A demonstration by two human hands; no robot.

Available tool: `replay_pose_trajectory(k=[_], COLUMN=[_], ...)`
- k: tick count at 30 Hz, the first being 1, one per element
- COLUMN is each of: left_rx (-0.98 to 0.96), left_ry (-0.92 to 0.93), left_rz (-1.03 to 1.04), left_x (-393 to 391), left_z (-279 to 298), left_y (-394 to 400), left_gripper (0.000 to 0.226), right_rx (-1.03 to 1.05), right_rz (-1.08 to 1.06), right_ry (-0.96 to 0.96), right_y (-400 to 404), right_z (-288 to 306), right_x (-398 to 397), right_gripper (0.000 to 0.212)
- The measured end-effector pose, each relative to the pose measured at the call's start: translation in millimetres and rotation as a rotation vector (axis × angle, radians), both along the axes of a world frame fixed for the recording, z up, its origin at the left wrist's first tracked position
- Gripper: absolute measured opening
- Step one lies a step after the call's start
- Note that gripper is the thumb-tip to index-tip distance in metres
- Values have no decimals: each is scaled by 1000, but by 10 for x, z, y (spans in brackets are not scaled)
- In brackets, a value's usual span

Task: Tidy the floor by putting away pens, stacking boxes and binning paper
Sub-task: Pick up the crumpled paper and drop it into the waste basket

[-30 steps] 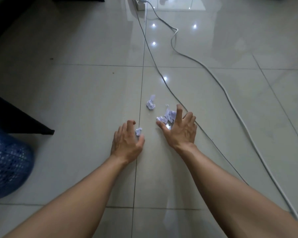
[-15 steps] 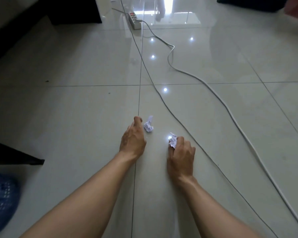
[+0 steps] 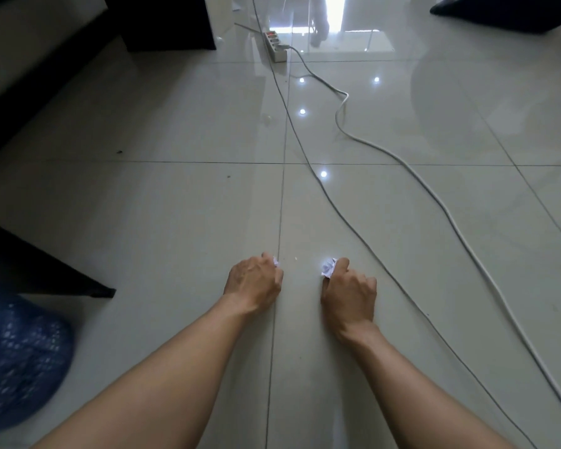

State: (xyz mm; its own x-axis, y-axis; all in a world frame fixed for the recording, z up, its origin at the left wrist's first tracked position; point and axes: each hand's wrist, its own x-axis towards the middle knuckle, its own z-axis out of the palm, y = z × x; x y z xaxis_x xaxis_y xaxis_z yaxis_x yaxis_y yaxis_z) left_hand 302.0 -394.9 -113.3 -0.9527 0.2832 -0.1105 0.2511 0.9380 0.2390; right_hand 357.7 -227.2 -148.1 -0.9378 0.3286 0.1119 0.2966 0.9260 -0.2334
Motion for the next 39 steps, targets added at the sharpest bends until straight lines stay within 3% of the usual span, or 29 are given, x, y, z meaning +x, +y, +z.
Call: replay_pose_trajectory(k=[4, 10, 15, 18, 21, 26, 32, 37, 39], left_rx=[-18, -52, -108, -197, -303, -332, 87, 224, 229], left_ry=[-10, 117, 314, 457, 495, 301, 251, 313, 292], left_rz=[25, 70, 58, 54, 141, 380, 705, 687, 627], left_x=[190, 322, 577, 770, 982, 1238, 1369, 1493, 1518], left_z=[356, 1111, 1775, 2177, 2599, 3038, 2601, 2248, 2158], left_y=[-326, -757, -1308, -1819, -2449, -3386, -3820, -3827, -3865], left_gripper=[25, 31, 30, 29, 30, 32, 30, 22, 11], right_rx=[-36, -334, -734, -1025, -1140, -1022, -744, -810, -731], right_rz=[123, 222, 290, 358, 494, 742, 896, 902, 960], right_ry=[-241, -560, -553, -438, -315, -181, -171, 75, 84], right_y=[-207, -784, -1507, -1987, -2502, -3368, -3837, -4033, -4092], right_z=[206, 666, 1182, 1717, 2304, 2893, 2932, 2642, 2410], right_x=[47, 208, 228, 130, 84, 154, 54, 108, 152], right_gripper=[26, 41, 37, 34, 36, 47, 35, 21, 12])
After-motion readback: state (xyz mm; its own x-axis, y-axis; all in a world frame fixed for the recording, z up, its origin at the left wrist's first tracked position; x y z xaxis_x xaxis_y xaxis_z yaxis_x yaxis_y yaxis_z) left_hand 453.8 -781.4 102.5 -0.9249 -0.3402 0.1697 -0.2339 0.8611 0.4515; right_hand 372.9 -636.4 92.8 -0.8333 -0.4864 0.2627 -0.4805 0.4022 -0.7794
